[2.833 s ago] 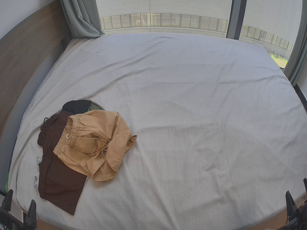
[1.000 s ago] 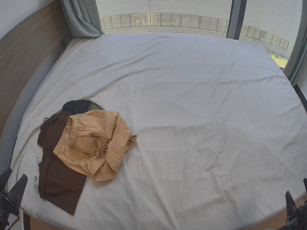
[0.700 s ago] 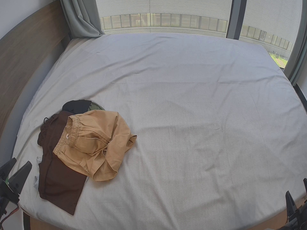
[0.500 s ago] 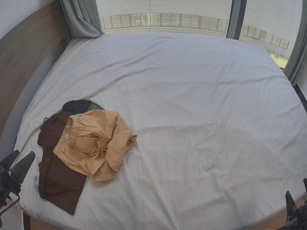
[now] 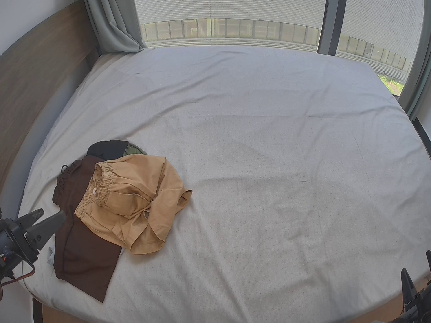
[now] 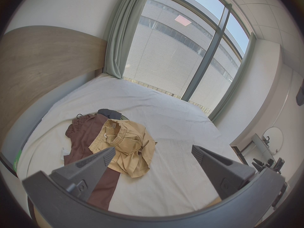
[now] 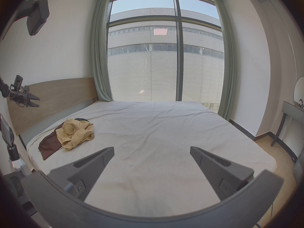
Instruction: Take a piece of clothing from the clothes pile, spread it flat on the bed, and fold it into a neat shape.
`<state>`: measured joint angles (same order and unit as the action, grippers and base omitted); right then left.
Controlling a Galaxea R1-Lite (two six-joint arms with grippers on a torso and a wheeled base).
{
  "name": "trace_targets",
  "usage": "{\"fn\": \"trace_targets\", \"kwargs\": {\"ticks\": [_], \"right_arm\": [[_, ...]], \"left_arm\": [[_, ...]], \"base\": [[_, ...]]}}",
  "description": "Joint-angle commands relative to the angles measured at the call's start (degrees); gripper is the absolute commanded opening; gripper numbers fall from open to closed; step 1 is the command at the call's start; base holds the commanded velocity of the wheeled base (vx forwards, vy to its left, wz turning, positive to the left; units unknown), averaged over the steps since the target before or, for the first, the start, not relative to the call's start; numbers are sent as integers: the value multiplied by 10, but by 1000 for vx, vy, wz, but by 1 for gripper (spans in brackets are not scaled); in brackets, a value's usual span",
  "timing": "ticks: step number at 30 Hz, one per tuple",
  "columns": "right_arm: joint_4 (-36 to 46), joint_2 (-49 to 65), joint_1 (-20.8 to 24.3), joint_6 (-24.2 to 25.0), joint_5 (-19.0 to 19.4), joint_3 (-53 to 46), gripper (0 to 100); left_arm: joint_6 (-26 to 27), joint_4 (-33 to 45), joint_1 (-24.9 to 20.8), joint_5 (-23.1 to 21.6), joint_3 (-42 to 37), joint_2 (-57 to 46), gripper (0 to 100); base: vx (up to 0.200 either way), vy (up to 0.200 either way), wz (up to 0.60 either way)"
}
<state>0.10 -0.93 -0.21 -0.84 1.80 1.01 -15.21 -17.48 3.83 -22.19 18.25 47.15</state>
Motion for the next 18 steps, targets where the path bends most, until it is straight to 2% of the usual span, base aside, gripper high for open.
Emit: {"fn": "trace_targets", "kwargs": {"ticks": [1, 4, 11, 18], "right_arm": [[0, 3, 0, 0, 0, -10, 100], [0, 3, 0, 0, 0, -10, 100], [0, 3, 0, 0, 0, -10, 100], [0, 3, 0, 0, 0, -10, 100]], "left_arm": [[2, -23, 53, -43, 5, 56, 100], [2, -34, 65, -54, 6, 78, 100], [8, -61, 64, -58, 15, 128, 100], [14, -73, 65, -80, 36, 181, 100]], "base": [[0, 0, 0], [0, 0, 0], [0, 0, 0], [0, 0, 0]]}}
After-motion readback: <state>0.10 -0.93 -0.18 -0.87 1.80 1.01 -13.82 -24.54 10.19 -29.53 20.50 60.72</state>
